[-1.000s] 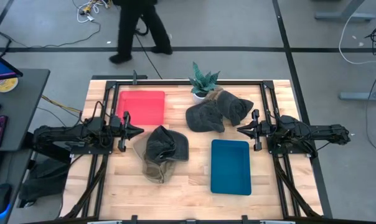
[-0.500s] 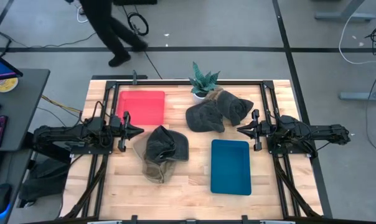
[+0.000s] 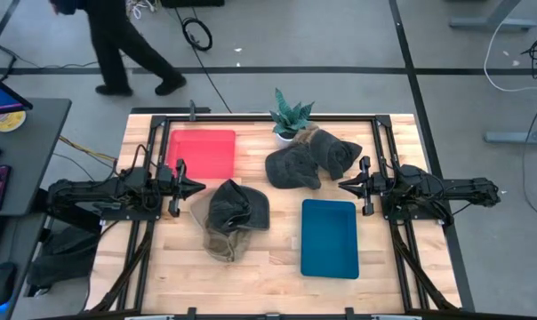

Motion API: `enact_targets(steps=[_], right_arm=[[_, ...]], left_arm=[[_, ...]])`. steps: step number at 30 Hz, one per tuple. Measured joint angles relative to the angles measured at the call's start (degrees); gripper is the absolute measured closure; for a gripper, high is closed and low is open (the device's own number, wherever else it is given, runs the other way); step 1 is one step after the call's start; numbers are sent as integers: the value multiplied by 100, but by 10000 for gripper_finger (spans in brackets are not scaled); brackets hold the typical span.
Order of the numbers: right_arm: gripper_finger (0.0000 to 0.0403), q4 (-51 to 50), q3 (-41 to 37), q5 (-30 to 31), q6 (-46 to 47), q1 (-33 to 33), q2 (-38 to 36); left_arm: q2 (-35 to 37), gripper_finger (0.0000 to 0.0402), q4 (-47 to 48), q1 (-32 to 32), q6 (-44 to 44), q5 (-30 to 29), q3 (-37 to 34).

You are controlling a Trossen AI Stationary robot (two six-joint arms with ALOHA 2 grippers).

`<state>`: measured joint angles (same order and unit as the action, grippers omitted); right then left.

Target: Pick & Place hat

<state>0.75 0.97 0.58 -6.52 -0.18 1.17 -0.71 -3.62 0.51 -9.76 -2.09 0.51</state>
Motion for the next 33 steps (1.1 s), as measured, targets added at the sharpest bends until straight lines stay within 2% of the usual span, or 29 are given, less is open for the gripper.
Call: enact_targets(steps=[5,9,16,18,22,24,30,33], right_arm=[[370,4,0,0,-50,0,1],[370,7,0,4,-487,-1,0],[370,34,0,2,-394,-3,0],[370,166,-2,0,135,-3,2],[370,788,-1,0,1887,-3,1],[370,1089,-1,0,2634,-3,0],[370,1442,0,452,3242,-14,1],[370,1445,-2,530,3859,-14,0]], left_arm=[[-2,399,0,0,0,-2,0],[0,399,0,0,0,-2,0],[-2,399,-109,2,-5,-2,0],[-4,399,-367,0,-56,-2,0],[-2,399,-1008,2,-705,-5,0],[-2,399,-1317,1,-758,-34,0],[0,399,-1875,0,-205,-76,0],[-2,399,-2020,0,-240,-117,0]])
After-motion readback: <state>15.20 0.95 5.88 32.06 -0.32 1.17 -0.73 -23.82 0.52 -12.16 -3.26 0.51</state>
